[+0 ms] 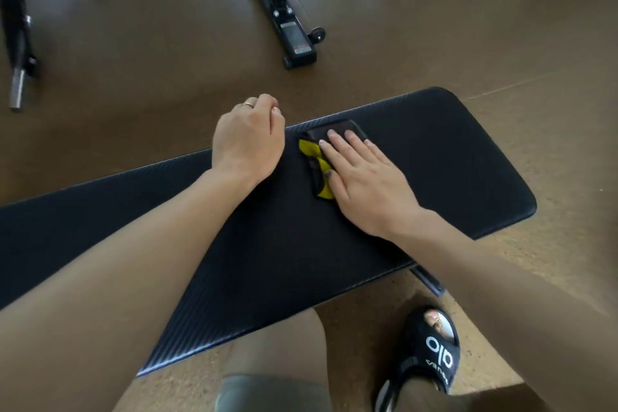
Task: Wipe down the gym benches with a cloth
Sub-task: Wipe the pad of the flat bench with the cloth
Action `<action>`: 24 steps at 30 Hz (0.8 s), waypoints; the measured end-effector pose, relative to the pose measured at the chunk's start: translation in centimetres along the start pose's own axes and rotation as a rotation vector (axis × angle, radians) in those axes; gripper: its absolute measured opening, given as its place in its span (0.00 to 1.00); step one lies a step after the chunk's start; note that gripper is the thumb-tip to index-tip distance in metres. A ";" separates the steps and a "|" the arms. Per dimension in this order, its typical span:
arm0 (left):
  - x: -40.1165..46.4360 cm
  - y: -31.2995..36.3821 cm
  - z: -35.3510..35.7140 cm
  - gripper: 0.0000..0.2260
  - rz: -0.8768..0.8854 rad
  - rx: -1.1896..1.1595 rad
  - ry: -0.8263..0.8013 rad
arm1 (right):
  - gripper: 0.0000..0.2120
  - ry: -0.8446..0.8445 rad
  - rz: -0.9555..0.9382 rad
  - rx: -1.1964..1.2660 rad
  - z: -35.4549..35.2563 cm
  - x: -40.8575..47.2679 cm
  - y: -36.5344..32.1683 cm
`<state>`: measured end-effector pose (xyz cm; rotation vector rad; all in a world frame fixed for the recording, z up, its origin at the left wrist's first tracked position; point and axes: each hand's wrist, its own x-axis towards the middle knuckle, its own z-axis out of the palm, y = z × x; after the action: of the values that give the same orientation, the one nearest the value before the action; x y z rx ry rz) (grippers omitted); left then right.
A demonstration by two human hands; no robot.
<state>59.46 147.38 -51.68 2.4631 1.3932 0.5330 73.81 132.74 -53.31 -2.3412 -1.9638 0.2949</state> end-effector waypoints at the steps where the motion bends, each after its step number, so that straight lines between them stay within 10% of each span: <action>1: -0.2 -1.1 -0.6 0.16 -0.027 0.020 0.002 | 0.27 0.000 0.010 -0.015 -0.3 0.2 0.8; 7: -3.1 -7.6 -1.4 0.16 -0.263 0.072 0.017 | 0.27 0.026 0.259 0.016 -0.4 7.2 -0.3; 17: -3.5 -7.7 -1.2 0.15 -0.304 -0.064 0.120 | 0.27 -0.037 -0.310 0.021 1.4 3.0 -9.1; 24: -3.6 -7.5 -1.3 0.15 -0.314 -0.139 0.117 | 0.23 0.066 0.148 -0.100 -0.8 7.4 -0.7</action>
<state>51.48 148.14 -54.15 2.0806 1.6865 0.6829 74.47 140.15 -53.15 -2.5292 -1.8207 0.1286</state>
